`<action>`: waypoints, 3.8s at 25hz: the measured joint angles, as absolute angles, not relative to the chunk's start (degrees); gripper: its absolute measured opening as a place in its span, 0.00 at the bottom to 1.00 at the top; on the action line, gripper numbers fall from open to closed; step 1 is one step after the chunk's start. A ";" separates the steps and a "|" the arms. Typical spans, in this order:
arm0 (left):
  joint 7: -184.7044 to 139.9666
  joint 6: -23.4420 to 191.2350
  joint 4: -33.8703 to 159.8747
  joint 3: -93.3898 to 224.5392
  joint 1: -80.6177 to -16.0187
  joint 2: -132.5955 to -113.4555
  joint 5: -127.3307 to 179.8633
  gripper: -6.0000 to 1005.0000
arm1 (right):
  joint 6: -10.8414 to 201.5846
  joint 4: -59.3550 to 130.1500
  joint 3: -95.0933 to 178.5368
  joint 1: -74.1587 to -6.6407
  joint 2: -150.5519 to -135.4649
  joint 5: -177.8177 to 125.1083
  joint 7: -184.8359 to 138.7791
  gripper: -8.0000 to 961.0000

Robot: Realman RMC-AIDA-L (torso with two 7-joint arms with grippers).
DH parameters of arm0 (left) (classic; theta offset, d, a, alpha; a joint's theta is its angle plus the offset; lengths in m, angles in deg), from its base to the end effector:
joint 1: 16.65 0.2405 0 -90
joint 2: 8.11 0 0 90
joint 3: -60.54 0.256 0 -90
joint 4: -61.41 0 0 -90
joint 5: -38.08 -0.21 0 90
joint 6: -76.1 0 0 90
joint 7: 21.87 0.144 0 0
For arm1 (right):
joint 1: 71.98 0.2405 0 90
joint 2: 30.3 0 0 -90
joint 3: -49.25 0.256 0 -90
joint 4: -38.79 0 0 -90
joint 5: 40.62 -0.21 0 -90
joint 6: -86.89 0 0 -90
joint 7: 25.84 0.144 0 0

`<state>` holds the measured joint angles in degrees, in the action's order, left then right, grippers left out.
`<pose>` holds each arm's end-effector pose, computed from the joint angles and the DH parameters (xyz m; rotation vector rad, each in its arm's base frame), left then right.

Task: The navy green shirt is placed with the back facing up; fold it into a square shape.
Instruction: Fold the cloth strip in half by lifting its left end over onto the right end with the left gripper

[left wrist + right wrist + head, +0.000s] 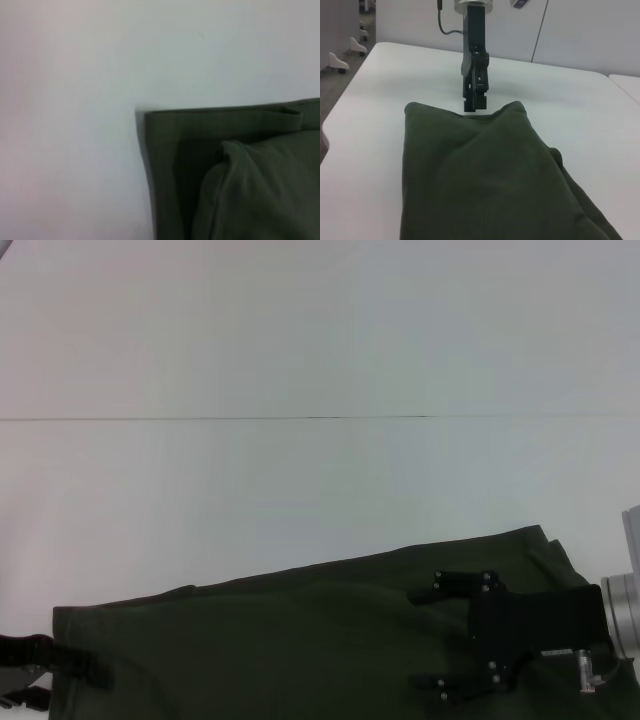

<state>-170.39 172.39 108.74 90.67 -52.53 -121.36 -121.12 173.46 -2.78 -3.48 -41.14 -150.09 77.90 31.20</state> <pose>-0.3270 0.3231 0.0666 -2.0225 -2.0773 0.1277 0.2505 0.3255 -0.0285 -2.9289 -0.1263 0.3694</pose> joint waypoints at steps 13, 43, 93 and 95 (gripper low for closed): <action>-171.16 170.67 108.78 92.10 -52.68 -121.59 -122.16 0.87 | 173.46 -2.78 -3.48 -41.12 -150.09 77.90 31.20 0.96; -170.90 169.97 106.89 92.06 -53.23 -121.98 -122.09 0.84 | 173.46 -2.78 -3.48 -41.21 -150.09 78.00 31.20 0.96; -170.14 170.49 102.09 93.68 -58.05 -122.41 -121.66 0.26 | 173.44 -2.87 -2.78 -41.12 -150.00 77.94 31.29 0.96; -170.14 170.67 102.21 93.68 -58.04 -122.40 -121.67 0.21 | 173.45 -2.90 -2.78 -41.13 -150.06 77.94 31.29 0.96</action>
<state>-170.14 170.67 102.21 93.68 -58.04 -122.40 -121.67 173.45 -2.90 -2.78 -41.13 -150.06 77.94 31.29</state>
